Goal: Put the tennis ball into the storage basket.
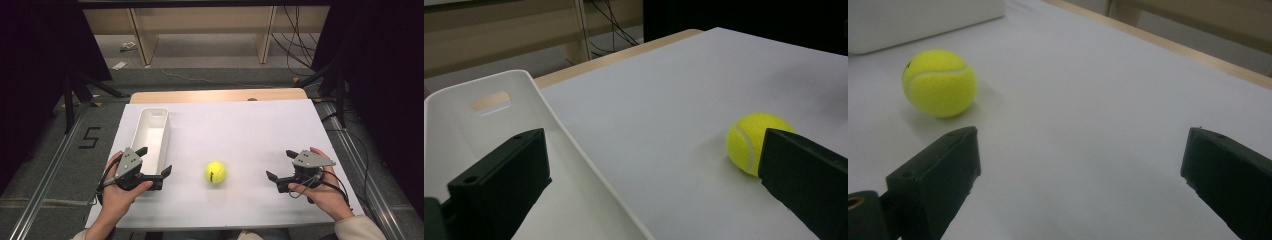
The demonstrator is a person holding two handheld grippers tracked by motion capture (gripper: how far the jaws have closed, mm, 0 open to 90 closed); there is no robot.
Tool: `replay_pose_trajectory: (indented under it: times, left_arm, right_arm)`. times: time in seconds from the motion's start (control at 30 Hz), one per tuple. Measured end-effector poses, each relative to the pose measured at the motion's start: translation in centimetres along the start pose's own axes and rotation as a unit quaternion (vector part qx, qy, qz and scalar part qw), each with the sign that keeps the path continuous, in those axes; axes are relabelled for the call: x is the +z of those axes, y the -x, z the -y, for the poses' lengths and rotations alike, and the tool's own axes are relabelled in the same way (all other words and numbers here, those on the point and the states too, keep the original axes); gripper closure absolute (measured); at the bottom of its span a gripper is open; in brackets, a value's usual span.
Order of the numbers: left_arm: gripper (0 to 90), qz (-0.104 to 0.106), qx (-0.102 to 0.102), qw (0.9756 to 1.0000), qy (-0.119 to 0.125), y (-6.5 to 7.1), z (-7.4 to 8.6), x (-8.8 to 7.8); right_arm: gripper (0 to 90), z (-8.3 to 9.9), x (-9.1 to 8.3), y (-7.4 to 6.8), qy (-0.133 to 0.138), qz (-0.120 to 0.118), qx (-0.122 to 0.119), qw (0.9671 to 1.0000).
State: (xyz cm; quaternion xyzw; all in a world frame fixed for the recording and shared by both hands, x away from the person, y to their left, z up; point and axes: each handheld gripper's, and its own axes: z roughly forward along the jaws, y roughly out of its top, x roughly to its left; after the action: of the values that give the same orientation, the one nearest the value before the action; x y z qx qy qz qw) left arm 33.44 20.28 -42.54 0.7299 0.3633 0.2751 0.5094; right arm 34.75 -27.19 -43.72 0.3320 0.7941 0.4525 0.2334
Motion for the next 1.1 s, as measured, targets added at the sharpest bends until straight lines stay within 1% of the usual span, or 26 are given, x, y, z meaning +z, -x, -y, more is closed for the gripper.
replay_pose_trajectory:
  times: [0.1, 0.13, 0.6, 0.67, 0.83, 1.1]
  left_arm:
    - [0.0, 0.000, 0.000, 1.0000, 0.001, 0.1, 0.0, 0.0]
    - [0.0, 0.000, -0.002, 1.0000, 0.001, 0.1, 0.0, -0.1]
    - [0.0, -0.004, 0.000, 1.0000, 0.002, 0.1, -0.1, -0.2]
    - [0.0, -0.004, 0.000, 1.0000, 0.002, 0.1, -0.1, -0.2]
    - [0.0, -0.004, 0.001, 1.0000, 0.002, 0.1, -0.1, -0.2]
    - [0.0, -0.004, 0.003, 1.0000, 0.002, 0.1, -0.1, -0.2]
  right_arm:
    - [3.0, 0.0, -0.1, 0.0, 0.002, 0.001, -0.003, 1.0000]
    - [2.9, -0.1, -0.1, 0.0, 0.002, 0.000, -0.002, 1.0000]
    - [1.3, -0.4, 0.1, -0.3, 0.007, 0.004, -0.003, 1.0000]
    - [1.3, -0.5, 0.3, -0.4, 0.007, 0.000, -0.003, 1.0000]
    - [1.8, -0.7, 0.8, -0.8, 0.006, -0.007, -0.010, 0.9999]
    - [2.8, -1.2, 1.7, -1.9, 0.004, -0.022, -0.018, 0.9996]
